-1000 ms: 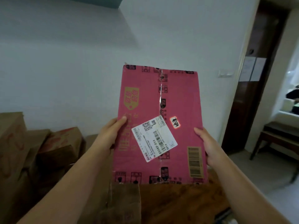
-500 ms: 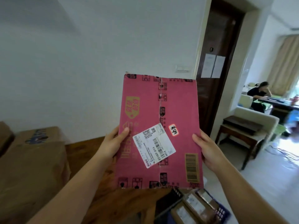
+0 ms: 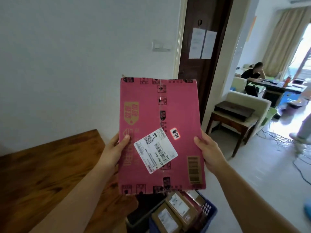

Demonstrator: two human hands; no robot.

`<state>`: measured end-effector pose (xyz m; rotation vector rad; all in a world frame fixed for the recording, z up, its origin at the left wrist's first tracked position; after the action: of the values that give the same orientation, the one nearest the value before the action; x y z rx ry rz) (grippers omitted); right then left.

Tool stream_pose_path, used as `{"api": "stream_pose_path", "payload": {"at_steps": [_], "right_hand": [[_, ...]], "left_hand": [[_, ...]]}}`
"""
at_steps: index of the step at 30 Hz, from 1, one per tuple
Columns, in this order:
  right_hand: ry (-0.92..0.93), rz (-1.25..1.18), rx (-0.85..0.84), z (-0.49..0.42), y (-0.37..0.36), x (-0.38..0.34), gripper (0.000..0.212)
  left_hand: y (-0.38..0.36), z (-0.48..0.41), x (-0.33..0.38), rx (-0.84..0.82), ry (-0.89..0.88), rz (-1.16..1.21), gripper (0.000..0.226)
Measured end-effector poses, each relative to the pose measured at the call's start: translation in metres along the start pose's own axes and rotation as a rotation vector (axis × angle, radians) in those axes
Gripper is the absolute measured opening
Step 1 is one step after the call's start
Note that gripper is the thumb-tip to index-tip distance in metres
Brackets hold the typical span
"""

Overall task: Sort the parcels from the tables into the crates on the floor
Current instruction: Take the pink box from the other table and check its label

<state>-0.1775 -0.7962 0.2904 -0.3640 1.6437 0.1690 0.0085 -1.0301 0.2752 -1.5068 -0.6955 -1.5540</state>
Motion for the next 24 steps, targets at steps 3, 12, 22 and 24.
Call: {"api": "stream_pose_path", "payload": {"at_steps": [3,12,22,24], "right_hand": [[0.004,0.045,-0.009,-0.060,0.008,0.018,0.040],[-0.108,0.037,0.031,-0.245,0.019,0.060,0.045],[-0.215,0.191,0.020,-0.389,0.020,0.144,0.007],[-0.273,0.182,-0.052,-0.413,0.020,0.169,0.009]], "left_hand": [[-0.043,-0.046,-0.028,0.004,0.042,0.023,0.039],[-0.163,-0.183,-0.061,0.028,0.101,0.061,0.039],[-0.227,-0.280,-0.121,0.213,0.138,-0.048,0.037],[-0.239,-0.294,-0.141,0.279,0.164,-0.086,0.036]]}}
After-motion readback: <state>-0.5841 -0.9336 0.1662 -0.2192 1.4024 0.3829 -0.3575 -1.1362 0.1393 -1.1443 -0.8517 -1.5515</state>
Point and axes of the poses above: each hand's wrist, its own z-axis away from the middle knuckle, its own y-axis out of the back of the hand, x = y × z, the point moved 9 cm from there along -z, towards the middle knuckle, and after that the axes turned 15 degrees about x, right-handed, at the moved point
